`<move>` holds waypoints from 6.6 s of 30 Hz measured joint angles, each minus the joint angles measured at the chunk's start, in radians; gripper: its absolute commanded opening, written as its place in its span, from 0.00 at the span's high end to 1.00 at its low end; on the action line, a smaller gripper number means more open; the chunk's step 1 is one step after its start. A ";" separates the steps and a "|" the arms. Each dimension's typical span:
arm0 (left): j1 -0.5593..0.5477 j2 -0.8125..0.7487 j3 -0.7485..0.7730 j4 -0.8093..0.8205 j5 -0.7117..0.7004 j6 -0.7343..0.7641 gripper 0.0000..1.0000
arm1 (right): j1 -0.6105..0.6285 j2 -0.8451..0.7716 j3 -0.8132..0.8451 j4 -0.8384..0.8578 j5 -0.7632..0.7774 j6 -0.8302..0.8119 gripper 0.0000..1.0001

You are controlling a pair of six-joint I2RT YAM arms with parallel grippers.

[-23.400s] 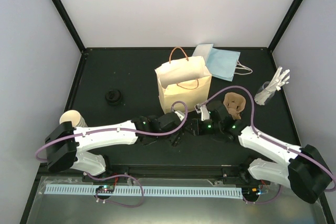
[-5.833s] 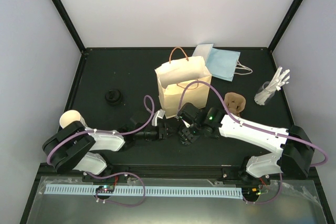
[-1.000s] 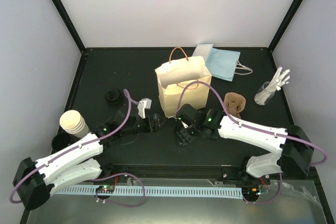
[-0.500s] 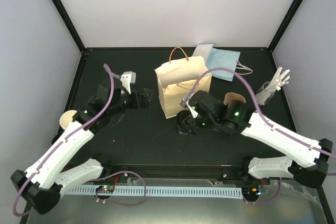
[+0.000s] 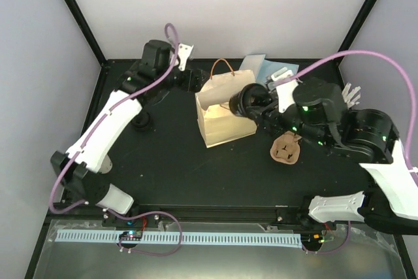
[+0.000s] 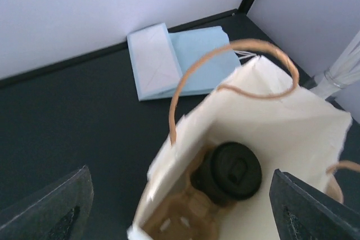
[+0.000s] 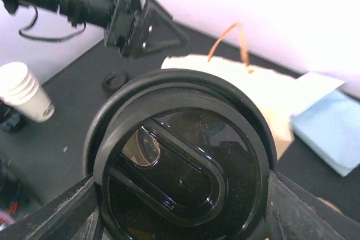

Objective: Pack the takeout coffee

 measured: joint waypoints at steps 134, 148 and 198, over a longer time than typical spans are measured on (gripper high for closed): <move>-0.475 -0.492 -0.571 0.097 -0.037 0.182 0.98 | 0.380 -0.176 -1.233 0.974 0.089 -0.778 0.43; -0.492 -0.506 -0.602 0.097 0.019 0.182 0.98 | 0.327 -0.045 -1.142 0.967 0.117 -0.975 0.43; -0.161 -0.629 -0.410 0.000 -0.045 -0.145 0.01 | 0.299 0.124 -1.247 1.275 0.213 -1.082 0.44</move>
